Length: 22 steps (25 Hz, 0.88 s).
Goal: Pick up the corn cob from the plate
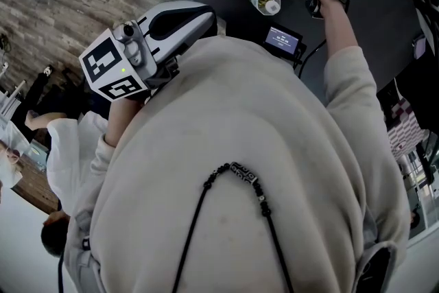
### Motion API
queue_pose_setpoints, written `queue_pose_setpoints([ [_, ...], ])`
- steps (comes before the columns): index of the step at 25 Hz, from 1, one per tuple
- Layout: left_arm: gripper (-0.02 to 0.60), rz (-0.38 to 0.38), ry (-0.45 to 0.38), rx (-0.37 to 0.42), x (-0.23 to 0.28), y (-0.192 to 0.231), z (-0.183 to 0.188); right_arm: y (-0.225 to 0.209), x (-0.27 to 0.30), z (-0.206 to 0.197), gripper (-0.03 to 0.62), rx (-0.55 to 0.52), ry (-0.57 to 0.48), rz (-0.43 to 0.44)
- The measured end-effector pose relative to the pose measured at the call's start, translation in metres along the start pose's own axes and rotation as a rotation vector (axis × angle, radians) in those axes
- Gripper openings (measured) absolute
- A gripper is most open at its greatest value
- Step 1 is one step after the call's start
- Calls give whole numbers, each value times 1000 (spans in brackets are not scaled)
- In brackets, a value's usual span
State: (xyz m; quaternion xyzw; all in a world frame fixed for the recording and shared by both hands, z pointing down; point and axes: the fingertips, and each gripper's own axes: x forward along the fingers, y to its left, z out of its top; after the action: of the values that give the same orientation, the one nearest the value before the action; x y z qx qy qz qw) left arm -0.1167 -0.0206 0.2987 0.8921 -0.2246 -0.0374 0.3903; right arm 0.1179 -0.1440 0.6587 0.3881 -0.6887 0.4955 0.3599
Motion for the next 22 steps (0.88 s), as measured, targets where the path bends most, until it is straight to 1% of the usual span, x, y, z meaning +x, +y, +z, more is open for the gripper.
queue_pose_setpoints([
  [2,2,0,0,-2,0,0,-1,-3,6,-8,304,-17,29,-31],
  [5,2,0,0,-2,-1,0,-1,-10,8,-12,296,-47,33,-94],
  [7,2,1,0,-1,-1,0,-1,-12,8,-11,279,-39,28,-103],
  [11,2,-3,2,3,-1,-1,-1,-14,8,-9,267,-13,27,-80],
  [16,2,-20,18,17,1,-3,1,-15,5,-7,264,10,0,-36],
  [22,2,-65,40,56,8,-15,7,-3,-27,-1,262,18,-93,1],
])
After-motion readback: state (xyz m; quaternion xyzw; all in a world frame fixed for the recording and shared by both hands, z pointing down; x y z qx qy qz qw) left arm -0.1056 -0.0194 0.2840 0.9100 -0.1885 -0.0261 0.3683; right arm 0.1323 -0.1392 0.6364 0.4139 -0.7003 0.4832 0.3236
